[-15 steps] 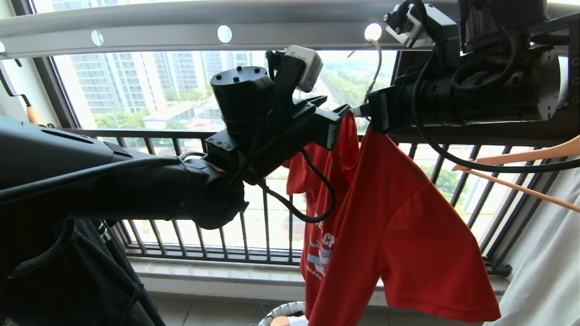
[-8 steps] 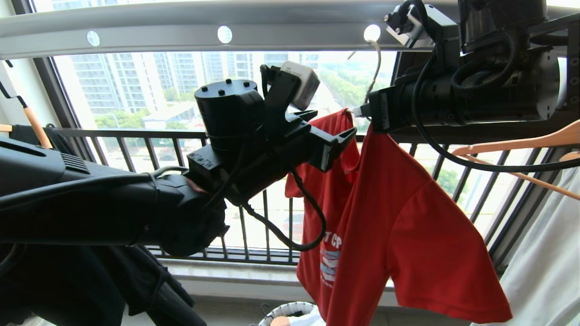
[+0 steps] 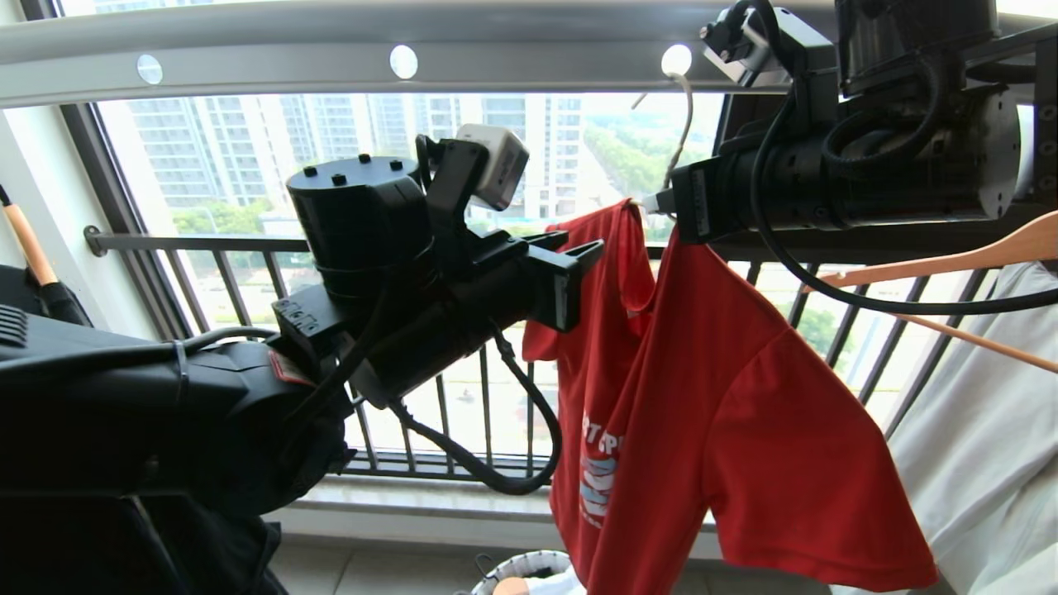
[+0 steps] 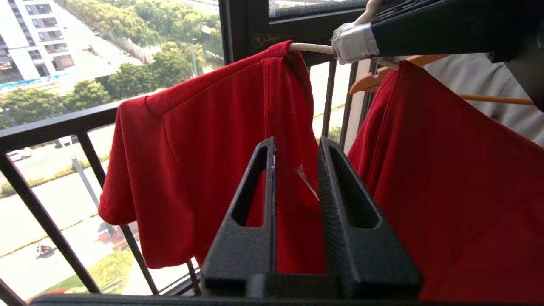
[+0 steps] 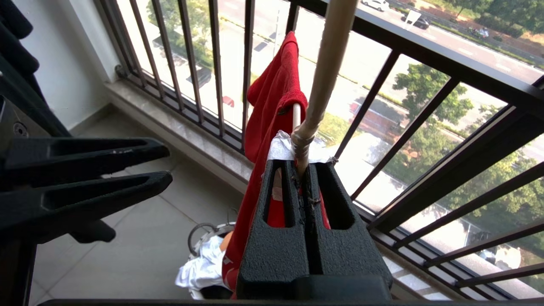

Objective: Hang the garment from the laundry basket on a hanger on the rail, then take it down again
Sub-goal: Take the clothes off the clothes rack

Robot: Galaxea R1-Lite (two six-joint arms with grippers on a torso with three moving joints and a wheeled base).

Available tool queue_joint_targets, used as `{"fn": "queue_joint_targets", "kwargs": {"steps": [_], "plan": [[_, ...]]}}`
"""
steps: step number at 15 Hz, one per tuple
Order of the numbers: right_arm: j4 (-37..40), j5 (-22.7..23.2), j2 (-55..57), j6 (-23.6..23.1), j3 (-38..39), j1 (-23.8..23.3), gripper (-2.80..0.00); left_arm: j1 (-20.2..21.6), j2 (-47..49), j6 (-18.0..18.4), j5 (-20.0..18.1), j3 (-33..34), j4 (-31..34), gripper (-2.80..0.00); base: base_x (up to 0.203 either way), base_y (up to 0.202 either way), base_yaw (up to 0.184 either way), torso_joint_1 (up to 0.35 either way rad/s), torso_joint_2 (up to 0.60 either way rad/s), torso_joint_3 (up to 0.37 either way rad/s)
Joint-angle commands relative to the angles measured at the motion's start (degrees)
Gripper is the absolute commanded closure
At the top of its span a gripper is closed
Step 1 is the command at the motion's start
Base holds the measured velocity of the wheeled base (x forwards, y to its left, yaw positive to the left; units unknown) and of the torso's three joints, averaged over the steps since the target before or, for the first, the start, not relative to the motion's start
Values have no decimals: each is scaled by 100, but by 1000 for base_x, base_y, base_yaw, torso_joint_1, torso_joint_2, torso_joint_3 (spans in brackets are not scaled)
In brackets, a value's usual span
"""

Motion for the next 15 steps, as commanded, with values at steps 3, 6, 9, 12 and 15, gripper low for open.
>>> {"fn": "queue_joint_targets", "kwargs": {"steps": [3, 6, 9, 12, 15], "plan": [[10, 4, -3, -3, -2, 1, 0, 71, -444, -894, -1498, 22, 1079, 0, 0, 0, 0, 0, 0, 0], [10, -4, -3, -3, -2, 1, 0, 445, -255, -1192, -2425, -66, 1427, 0, 0, 0, 0, 0, 0, 0], [10, -4, 6, -3, -2, 1, 0, 500, -22, -1184, -2602, -70, 1449, -280, 0, 0, 0, 0, 0, 0], [11, -4, 6, -3, -2, 1, 0, 535, 264, -1179, -3076, -125, 1408, -280, 0, 0, 0, 0, 0, 0], [19, -4, 15, -3, -46, 1, 0, 535, 603, -1164, -3098, -386, 1412, -280, 0, 0, 0, 0, 0, 0]]}}
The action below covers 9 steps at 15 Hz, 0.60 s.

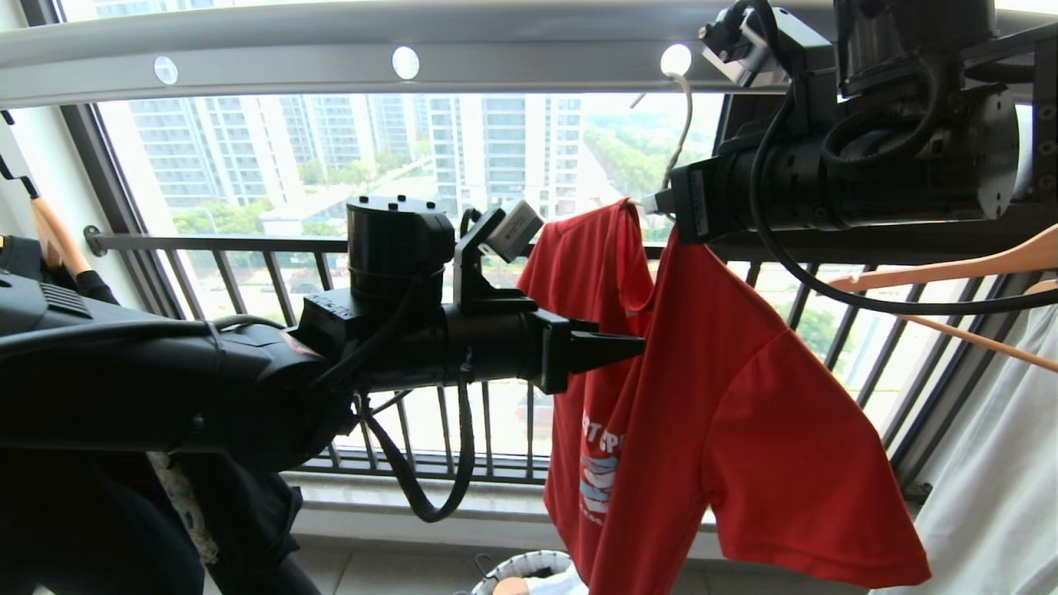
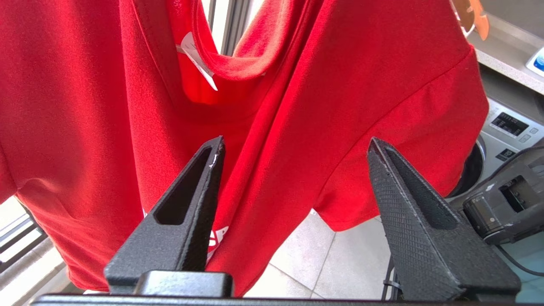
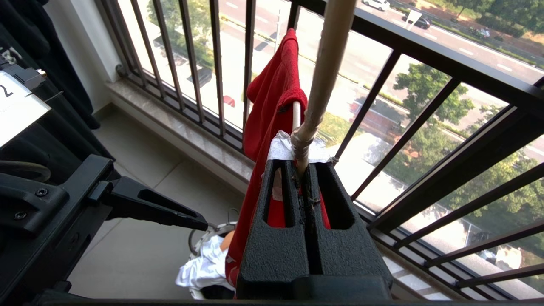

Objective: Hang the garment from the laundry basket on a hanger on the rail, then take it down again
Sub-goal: Take the clothes off the clothes rack

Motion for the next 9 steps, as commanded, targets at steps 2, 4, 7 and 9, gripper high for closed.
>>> {"fn": "queue_joint_targets", "kwargs": {"steps": [2, 4, 7, 9], "plan": [[10, -4, 6, -3, -37, 6, 0, -14, 311, 3, -25, -118, -26, -280, 0, 0, 0, 0, 0, 0], [10, 4, 6, -3, -37, 6, 0, -32, 404, 20, -51, -126, -49, -280, 0, 0, 0, 0, 0, 0], [10, 4, -3, -3, -37, 6, 0, -41, 619, 20, -56, -242, -160, -280, 0, 0, 0, 0, 0, 0], [10, 4, -12, -3, -46, 6, 0, -120, 775, 16, -61, -328, -376, -280, 0, 0, 0, 0, 0, 0]]}}
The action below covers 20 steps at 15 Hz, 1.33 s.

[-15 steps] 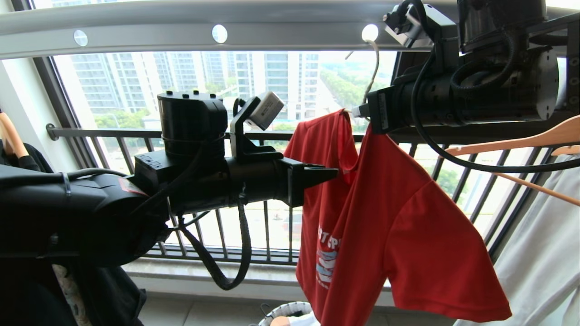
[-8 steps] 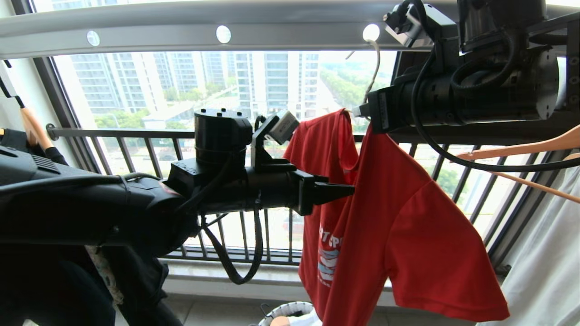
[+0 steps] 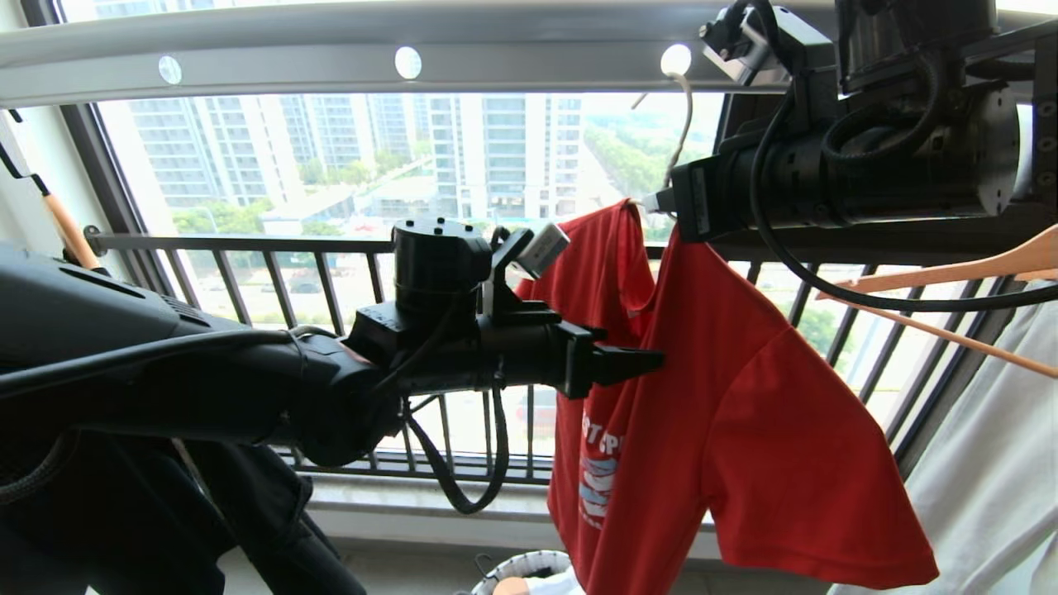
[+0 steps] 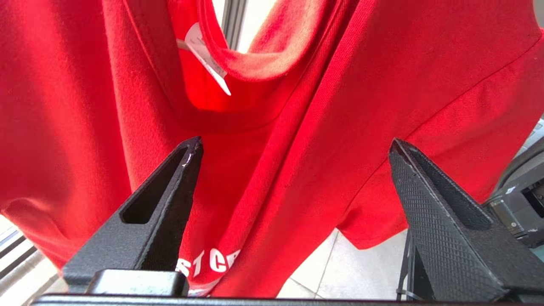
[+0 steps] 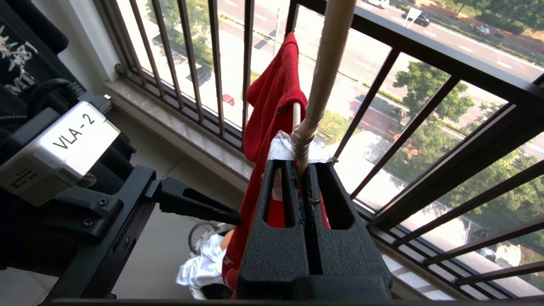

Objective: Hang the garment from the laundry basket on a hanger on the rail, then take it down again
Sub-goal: Take the clothes off the clothes rack

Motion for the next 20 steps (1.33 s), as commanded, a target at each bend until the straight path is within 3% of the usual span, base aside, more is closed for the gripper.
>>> {"fn": "queue_joint_targets", "kwargs": {"steps": [1, 4, 5, 14, 18, 20], "plan": [[8, -3, -14, -3, -3, 1, 0, -69, 223, -14, -25, -68, -110, -280, 0, 0, 0, 0, 0, 0], [8, -3, -30, -3, -5, 1, 0, -155, 342, -15, -160, -150, -119, -280, 0, 0, 0, 0, 0, 0], [8, -3, -34, -3, -5, 1, 0, -155, 412, -15, -201, -211, -119, 0, 0, 0, 0, 0, 0, 0], [8, -3, -23, -3, -13, 1, 0, -212, 610, -40, -219, -566, -128, 0, 0, 0, 0, 0, 0, 0], [8, -3, 3, -3, -93, 1, 0, -488, 293, -27, -210, -248, -212, 0, 0, 0, 0, 0, 0, 0], [8, -3, 47, -3, -93, -16, 0, -606, 160, -31, -210, 66, -565, 0, 0, 0, 0, 0, 0, 0]]}}
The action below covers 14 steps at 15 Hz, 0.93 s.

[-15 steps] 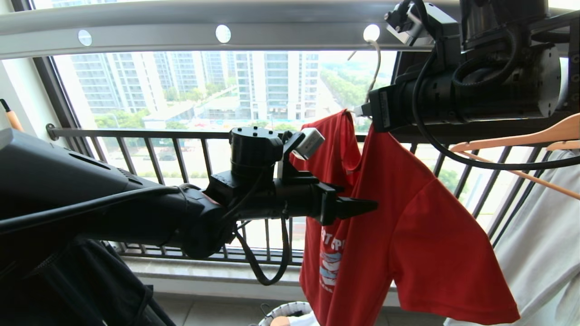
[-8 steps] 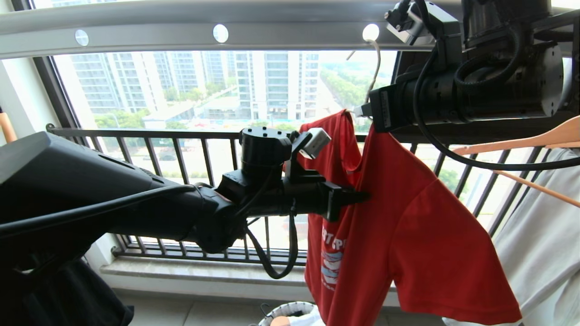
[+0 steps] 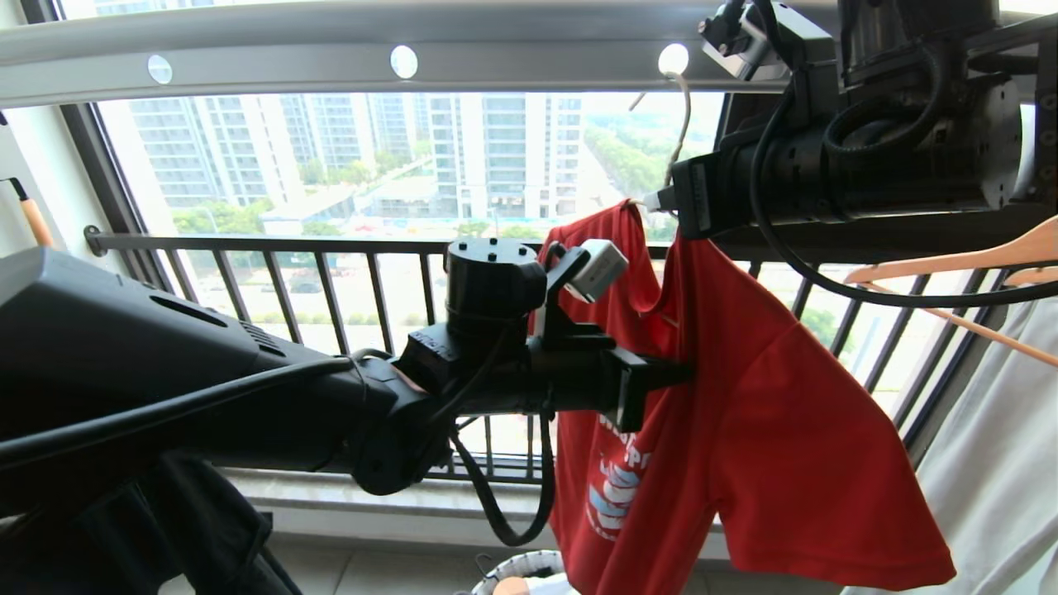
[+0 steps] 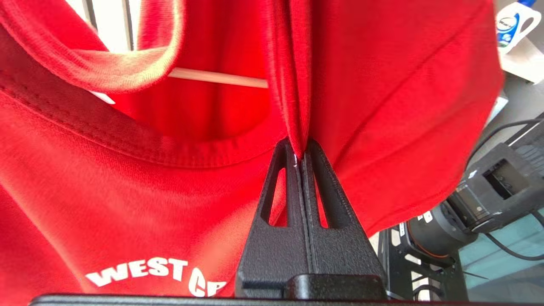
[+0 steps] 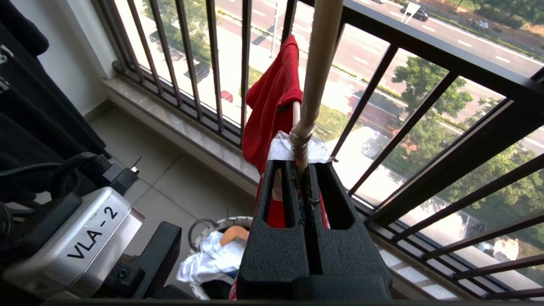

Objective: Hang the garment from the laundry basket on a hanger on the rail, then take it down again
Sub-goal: Take the clothes off the clothes rack

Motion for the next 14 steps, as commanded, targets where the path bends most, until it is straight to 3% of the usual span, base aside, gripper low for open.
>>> {"fn": "queue_joint_targets", "kwargs": {"steps": [1, 7, 14], "plan": [[5, -5, 31, -3, -2, -27, 0, -145, -212, -10, -15, 374, -286, 0, 0, 0, 0, 0, 0, 0], [-4, -5, 22, 6, -2, -36, 0, -350, -490, 270, -5, 1062, -928, 0, 0, 0, 0, 0, 0, 0], [5, 3, 13, 6, -2, -36, 0, -242, -451, 253, 308, 699, -483, 0, 0, 0, 0, 0, 0, 0]]}}
